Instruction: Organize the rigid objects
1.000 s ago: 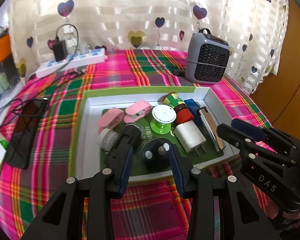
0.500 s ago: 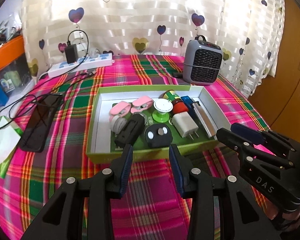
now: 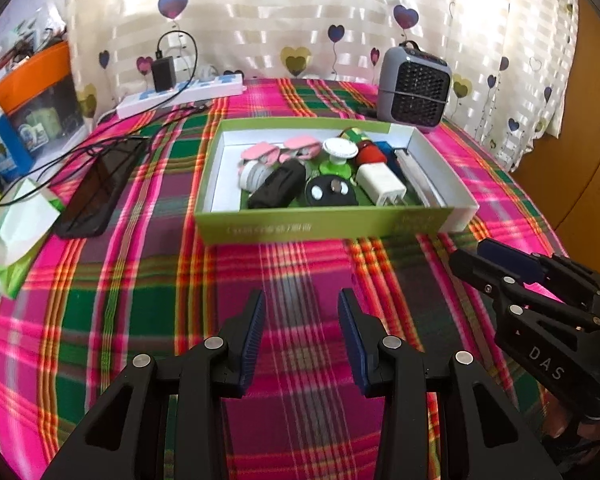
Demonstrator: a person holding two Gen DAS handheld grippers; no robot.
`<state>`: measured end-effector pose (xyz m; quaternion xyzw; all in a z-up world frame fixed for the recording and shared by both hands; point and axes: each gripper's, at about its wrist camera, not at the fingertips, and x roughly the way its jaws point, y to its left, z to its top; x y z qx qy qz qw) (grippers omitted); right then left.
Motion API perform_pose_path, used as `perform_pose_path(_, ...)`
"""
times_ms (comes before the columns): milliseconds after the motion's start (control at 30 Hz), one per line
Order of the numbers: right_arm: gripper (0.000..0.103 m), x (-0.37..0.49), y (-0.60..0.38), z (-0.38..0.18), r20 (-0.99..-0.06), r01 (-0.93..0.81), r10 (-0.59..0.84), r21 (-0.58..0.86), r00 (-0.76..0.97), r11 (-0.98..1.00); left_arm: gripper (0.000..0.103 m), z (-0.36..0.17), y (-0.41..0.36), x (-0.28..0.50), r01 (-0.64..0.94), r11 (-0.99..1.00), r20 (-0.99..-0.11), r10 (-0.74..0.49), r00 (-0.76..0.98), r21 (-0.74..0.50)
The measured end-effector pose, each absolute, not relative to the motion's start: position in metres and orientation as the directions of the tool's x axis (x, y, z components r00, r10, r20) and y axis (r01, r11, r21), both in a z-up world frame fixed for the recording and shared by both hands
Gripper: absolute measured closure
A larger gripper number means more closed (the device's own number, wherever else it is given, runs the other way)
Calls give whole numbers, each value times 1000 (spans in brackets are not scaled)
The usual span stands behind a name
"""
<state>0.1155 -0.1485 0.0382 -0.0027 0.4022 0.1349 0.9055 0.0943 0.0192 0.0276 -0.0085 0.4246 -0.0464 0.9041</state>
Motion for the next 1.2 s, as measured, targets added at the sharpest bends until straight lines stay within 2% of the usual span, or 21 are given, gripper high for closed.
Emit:
perform_pose_path(667, 68, 84, -157, 16, -791, -196, 183, 82, 584, 977, 66, 14, 12, 62, 50, 998, -788, -66, 612, -45)
perform_pose_path(733, 64, 81, -157, 15, -792, -197, 182, 80, 583, 977, 66, 12, 11, 59, 47, 998, -791, -64, 608, -44)
perform_pose_path(767, 57, 80, -158, 14, -793, -195, 180, 79, 582, 978, 66, 11, 10, 57, 48, 998, -793, -65, 605, -46)
perform_pose_path(800, 54, 79, -158, 13, -795, -192, 177, 78, 581, 978, 66, 9, 9, 56, 50, 998, -796, -67, 602, -47)
perform_pose_path(1200, 54, 67, -161, 11, -782, -178, 148, 48, 605, 983, 66, 3, -6, 43, 60, 998, -786, -25, 618, 16)
